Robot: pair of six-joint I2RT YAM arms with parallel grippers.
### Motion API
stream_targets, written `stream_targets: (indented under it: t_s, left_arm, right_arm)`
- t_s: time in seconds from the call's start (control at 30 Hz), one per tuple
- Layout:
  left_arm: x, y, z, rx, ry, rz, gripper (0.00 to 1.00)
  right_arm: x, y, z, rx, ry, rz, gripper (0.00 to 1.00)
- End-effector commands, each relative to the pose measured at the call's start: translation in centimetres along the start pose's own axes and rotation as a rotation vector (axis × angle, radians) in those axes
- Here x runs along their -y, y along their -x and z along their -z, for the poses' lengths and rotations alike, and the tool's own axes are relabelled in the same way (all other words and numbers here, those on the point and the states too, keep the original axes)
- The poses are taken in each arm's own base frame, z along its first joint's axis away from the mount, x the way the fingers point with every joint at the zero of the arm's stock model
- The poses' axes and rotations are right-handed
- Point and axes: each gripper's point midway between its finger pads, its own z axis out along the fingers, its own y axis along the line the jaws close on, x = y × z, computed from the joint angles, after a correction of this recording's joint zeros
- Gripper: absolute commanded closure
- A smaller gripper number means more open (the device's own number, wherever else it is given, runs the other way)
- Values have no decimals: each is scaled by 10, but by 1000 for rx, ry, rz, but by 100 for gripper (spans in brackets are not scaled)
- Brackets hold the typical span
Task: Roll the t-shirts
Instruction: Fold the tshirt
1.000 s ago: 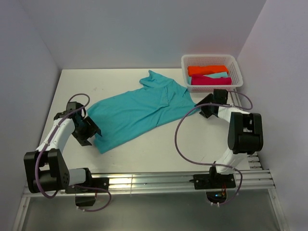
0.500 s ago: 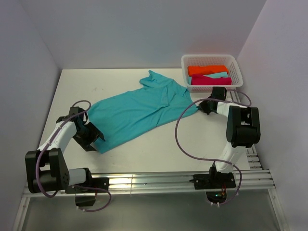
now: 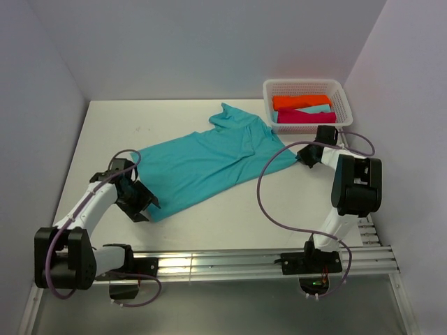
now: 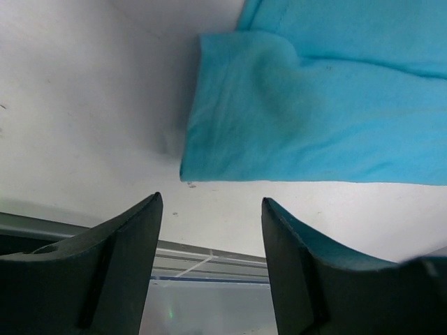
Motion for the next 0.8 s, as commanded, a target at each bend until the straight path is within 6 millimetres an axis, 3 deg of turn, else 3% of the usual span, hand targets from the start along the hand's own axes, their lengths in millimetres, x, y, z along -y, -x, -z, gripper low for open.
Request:
stream_targets:
  t_s: [0.0, 0.3, 0.57, 0.77]
  left_arm:
    - [8, -13, 1, -9, -21, 56, 38]
    - [10, -26, 1, 37, -38, 226, 41]
    - [14, 2, -14, 174, -49, 326, 44]
    - [14, 1, -25, 202, -56, 415, 44]
  right_arm:
    - [-2, 12, 12, 52, 5, 7, 100]
    - [-10, 16, 11, 58, 22, 2, 100]
    - [-17, 20, 12, 62, 39, -5, 100]
    - [-17, 20, 11, 59, 34, -4, 100]
